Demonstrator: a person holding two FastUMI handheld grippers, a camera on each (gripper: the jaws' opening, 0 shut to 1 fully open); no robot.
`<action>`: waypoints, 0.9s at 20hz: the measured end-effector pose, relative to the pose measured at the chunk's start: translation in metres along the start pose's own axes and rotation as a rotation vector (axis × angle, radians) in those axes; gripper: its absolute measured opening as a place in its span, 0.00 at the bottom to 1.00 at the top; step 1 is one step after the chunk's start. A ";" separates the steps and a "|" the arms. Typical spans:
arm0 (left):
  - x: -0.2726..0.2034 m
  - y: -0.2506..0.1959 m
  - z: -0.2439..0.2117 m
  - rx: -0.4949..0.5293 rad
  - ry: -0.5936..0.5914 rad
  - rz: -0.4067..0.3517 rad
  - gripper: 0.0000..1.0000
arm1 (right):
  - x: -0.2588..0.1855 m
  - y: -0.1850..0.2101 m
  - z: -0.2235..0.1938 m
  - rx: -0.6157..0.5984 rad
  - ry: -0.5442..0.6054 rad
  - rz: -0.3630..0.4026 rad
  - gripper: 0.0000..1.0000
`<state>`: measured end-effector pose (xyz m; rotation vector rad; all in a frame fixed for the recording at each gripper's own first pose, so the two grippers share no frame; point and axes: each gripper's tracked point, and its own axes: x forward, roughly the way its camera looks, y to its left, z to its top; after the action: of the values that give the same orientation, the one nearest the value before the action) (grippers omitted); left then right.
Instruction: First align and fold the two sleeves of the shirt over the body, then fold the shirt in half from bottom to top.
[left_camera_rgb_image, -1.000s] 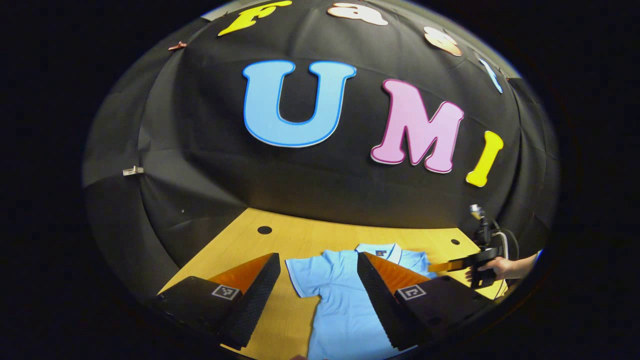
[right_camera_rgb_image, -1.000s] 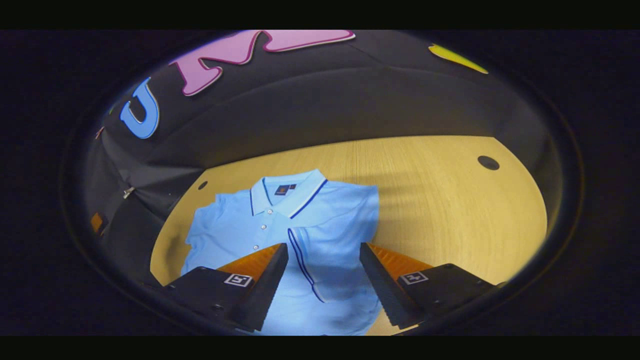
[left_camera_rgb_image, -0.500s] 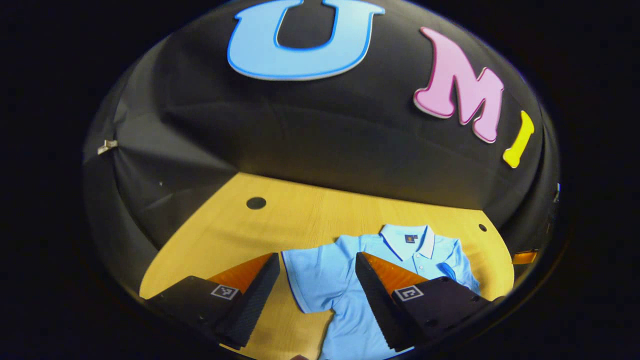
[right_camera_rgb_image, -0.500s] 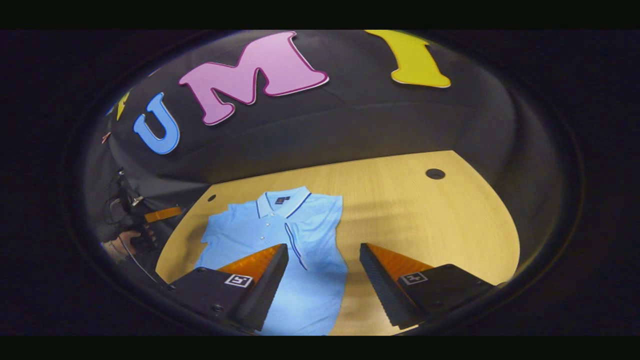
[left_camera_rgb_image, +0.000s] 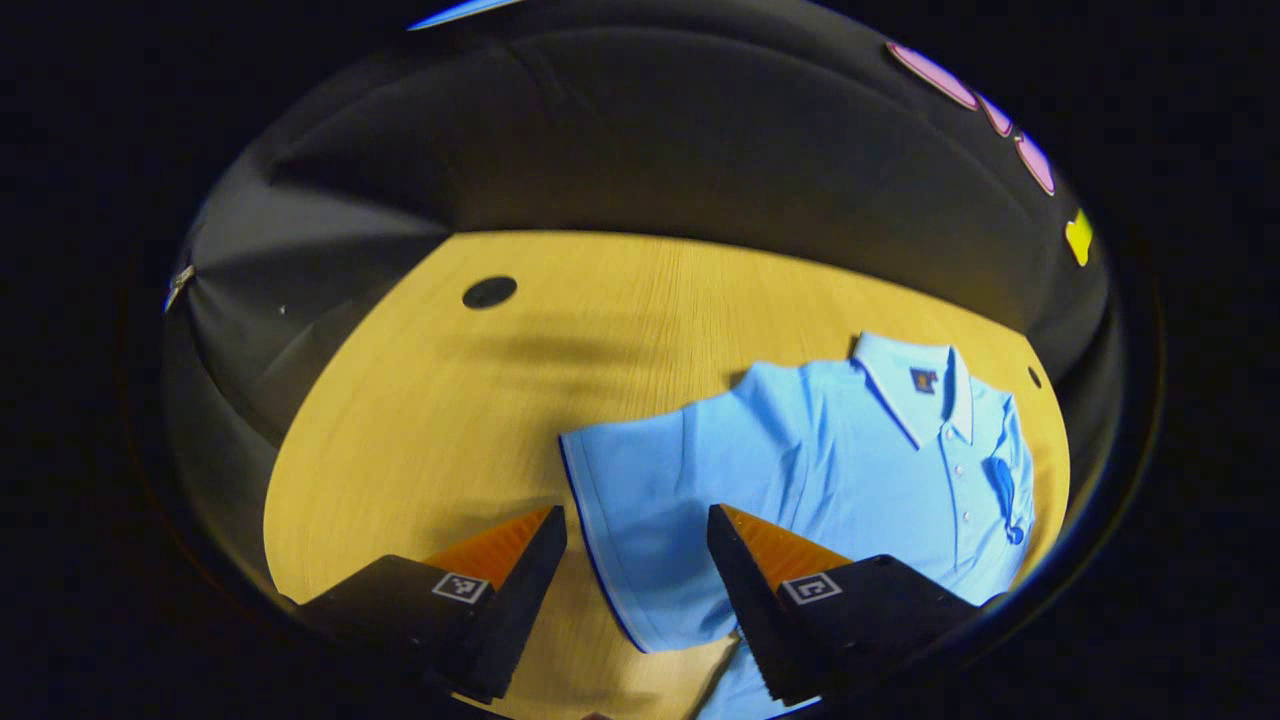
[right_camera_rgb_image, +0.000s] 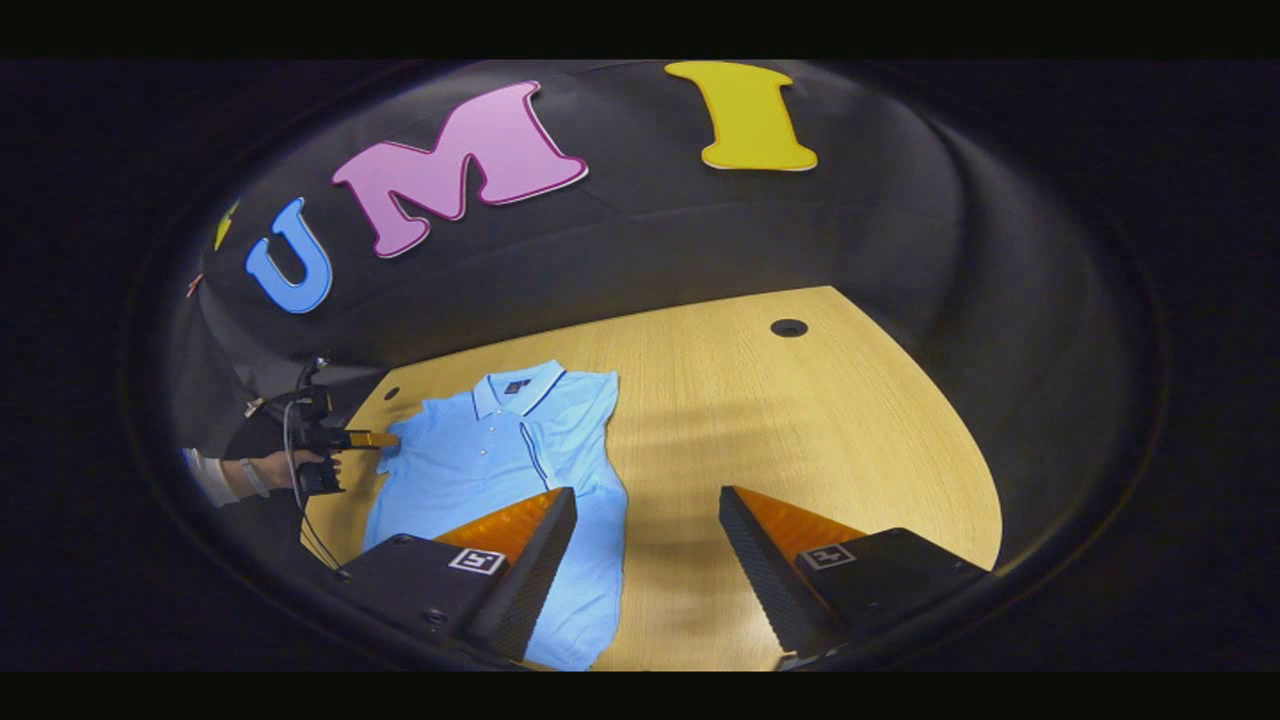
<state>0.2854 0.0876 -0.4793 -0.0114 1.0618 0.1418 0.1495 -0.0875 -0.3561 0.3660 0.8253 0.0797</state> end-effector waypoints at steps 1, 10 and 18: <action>0.011 -0.004 0.009 0.022 -0.004 -0.030 0.77 | 0.001 0.000 -0.002 0.001 0.006 0.000 0.91; -0.024 -0.055 0.046 0.056 -0.142 -0.211 0.08 | 0.013 0.017 -0.008 0.007 0.031 0.035 0.91; -0.068 -0.156 0.021 0.216 -0.084 -0.505 0.11 | 0.022 0.030 -0.010 0.014 0.040 0.061 0.91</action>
<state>0.2897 -0.0731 -0.4191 -0.0773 0.9563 -0.4251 0.1592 -0.0520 -0.3669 0.4044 0.8543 0.1386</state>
